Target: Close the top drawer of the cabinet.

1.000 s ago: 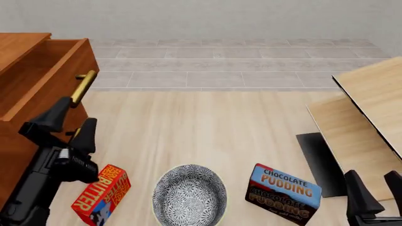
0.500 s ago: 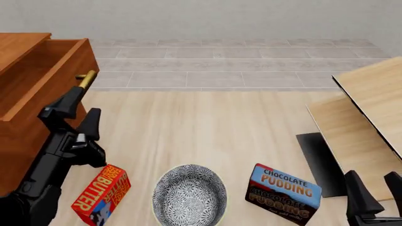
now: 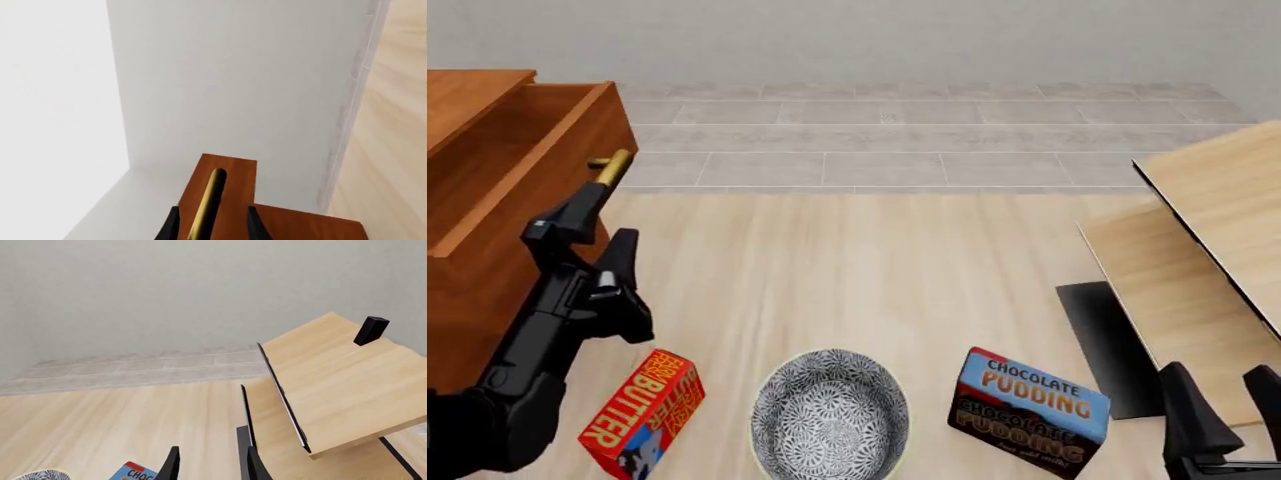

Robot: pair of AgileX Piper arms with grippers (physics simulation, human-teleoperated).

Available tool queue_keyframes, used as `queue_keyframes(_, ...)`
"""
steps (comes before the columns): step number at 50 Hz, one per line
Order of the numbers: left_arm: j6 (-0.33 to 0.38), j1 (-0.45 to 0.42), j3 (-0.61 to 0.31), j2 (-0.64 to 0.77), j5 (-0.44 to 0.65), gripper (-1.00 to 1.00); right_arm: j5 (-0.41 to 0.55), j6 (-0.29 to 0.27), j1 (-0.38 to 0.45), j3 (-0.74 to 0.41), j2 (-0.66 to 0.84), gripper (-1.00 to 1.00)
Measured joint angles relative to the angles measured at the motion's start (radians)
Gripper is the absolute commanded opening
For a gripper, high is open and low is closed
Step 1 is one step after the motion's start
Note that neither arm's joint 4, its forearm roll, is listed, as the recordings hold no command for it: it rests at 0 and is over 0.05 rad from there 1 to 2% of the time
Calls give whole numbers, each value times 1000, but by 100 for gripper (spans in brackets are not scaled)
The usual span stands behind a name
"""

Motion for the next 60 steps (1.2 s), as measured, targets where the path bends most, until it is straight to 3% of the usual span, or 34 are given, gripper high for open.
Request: queue_keyframes(60, -24, 84, -48, 56, 0, 100, 6, -5, 10, -1, 0, 100)
